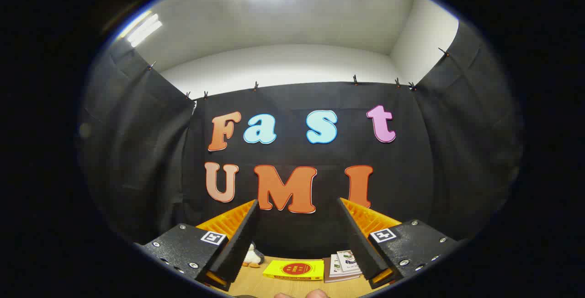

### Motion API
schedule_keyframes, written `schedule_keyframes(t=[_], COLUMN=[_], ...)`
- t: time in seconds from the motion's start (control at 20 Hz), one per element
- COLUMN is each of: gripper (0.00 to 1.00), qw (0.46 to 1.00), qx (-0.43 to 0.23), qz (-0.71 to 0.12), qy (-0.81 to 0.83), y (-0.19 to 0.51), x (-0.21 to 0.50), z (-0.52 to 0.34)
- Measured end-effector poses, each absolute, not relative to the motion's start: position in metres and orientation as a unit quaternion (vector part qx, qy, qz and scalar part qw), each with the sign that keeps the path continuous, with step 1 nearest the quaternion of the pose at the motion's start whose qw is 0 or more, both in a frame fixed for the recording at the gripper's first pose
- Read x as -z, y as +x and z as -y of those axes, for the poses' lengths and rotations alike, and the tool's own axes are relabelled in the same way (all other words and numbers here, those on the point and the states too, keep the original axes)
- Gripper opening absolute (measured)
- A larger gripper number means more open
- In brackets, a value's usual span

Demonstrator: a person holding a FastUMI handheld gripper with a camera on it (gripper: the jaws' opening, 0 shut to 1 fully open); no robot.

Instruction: Open the storage box then place both shoes into the box .Put the left shoe in first, then the right shoe, with the right side of both shoes facing outward in a uniform manner.

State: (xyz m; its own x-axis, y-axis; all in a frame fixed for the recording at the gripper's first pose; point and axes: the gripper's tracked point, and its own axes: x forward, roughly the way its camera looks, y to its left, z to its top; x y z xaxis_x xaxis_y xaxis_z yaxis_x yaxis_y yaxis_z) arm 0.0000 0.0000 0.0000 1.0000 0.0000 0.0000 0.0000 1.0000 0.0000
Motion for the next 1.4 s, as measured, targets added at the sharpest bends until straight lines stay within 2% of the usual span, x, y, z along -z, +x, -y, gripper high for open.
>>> schedule_keyframes(t=[0.6, 1.05, 1.4], gripper=[0.99, 0.98, 0.96], qw=[0.999, 0.976, 0.923], qx=[-0.029, -0.096, -0.159], qz=[-0.024, -0.145, -0.275], qy=[0.02, 0.129, 0.217], y=[-0.008, -0.018, -0.04], x=[0.006, 0.064, 0.135], z=[-0.021, -0.062, -0.125])
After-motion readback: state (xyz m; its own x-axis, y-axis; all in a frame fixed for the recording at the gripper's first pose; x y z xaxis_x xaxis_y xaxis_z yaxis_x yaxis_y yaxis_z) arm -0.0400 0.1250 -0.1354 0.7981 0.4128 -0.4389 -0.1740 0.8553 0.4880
